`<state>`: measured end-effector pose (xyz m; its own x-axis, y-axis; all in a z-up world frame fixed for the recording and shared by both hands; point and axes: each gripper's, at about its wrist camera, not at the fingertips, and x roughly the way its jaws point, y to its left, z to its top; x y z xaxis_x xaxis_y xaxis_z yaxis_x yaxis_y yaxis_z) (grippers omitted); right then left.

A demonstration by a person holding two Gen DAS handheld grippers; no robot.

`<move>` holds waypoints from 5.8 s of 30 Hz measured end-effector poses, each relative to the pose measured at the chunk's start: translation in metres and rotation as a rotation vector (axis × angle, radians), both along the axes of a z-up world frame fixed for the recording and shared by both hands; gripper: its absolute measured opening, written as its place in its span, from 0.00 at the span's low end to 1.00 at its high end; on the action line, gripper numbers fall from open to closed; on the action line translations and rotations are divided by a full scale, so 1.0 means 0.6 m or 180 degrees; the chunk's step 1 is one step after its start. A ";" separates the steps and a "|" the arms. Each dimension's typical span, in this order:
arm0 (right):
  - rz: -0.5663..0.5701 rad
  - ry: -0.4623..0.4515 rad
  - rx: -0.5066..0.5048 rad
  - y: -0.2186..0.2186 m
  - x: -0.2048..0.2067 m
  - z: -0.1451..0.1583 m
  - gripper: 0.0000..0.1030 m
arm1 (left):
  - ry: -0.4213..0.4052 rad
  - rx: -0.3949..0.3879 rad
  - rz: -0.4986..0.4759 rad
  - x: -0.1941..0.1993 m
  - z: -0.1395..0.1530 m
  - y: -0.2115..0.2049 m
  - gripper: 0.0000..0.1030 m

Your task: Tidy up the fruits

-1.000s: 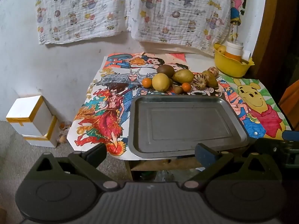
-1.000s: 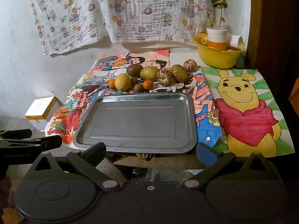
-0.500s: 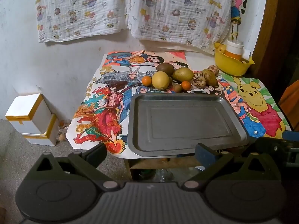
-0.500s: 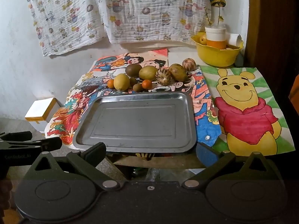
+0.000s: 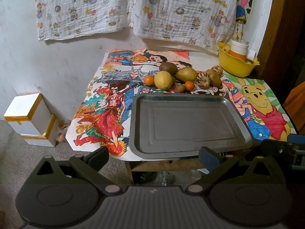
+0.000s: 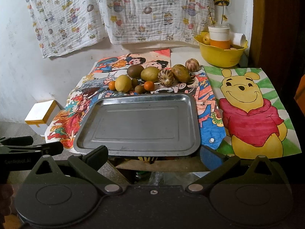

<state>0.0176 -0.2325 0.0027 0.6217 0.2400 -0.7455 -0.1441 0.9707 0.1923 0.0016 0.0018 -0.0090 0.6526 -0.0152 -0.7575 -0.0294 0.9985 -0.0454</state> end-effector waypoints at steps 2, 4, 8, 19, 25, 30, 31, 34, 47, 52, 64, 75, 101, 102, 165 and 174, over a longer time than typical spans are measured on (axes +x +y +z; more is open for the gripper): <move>0.0002 0.0001 0.0002 0.000 0.001 0.000 1.00 | 0.0005 -0.0006 0.0001 0.002 0.000 0.002 0.99; 0.0002 0.0000 0.0001 0.000 0.002 -0.001 1.00 | 0.0008 -0.0009 -0.0002 0.002 0.000 0.003 0.99; -0.0001 0.0006 0.0002 0.001 0.005 -0.002 1.00 | 0.0009 -0.0011 -0.0001 0.002 -0.001 0.002 0.99; 0.0005 0.0023 0.0000 0.001 0.010 0.006 1.00 | 0.0076 -0.0035 0.0002 0.021 -0.005 0.004 0.99; 0.0029 0.0082 0.0008 -0.002 0.037 -0.020 1.00 | 0.0143 -0.0051 0.0038 0.036 -0.011 0.004 0.99; 0.0073 0.0132 0.0017 -0.003 0.059 -0.023 1.00 | 0.0202 -0.0062 0.0113 0.051 -0.017 0.005 0.99; 0.0087 0.0142 0.0016 -0.003 0.064 -0.025 1.00 | 0.0225 -0.0066 0.0133 0.055 -0.020 0.006 0.99; 0.0135 0.0188 -0.0004 -0.004 0.085 -0.031 1.00 | 0.0328 -0.0139 0.0245 0.070 -0.028 0.012 0.99; 0.0680 0.0031 -0.0181 -0.010 0.213 -0.022 1.00 | 0.0463 -0.0467 0.0981 0.152 -0.039 0.039 0.99; 0.0903 -0.0079 -0.0255 -0.023 0.242 -0.015 1.00 | 0.0459 -0.0445 0.1178 0.183 -0.030 0.048 0.99; 0.1193 -0.0035 -0.0305 -0.017 0.263 -0.038 1.00 | 0.0567 0.0245 0.0590 0.255 -0.020 0.063 0.99; 0.1129 -0.0052 -0.0451 0.045 0.322 -0.044 0.99 | 0.0523 0.0559 -0.0310 0.359 -0.053 0.082 0.99; 0.0092 0.0838 0.0200 0.129 0.461 -0.143 0.60 | 0.0290 0.0956 -0.2349 0.518 -0.142 0.075 0.82; 0.0042 0.0870 0.0249 0.128 0.465 -0.146 0.60 | 0.0278 0.0969 -0.2407 0.520 -0.143 0.074 0.81; 0.0705 0.1174 0.0643 0.114 0.376 -0.136 0.29 | 0.0648 0.0432 -0.1828 0.370 -0.128 0.028 0.36; 0.1253 0.1067 0.0295 0.119 0.298 -0.134 0.29 | 0.0780 0.0316 -0.1633 0.269 -0.136 -0.001 0.36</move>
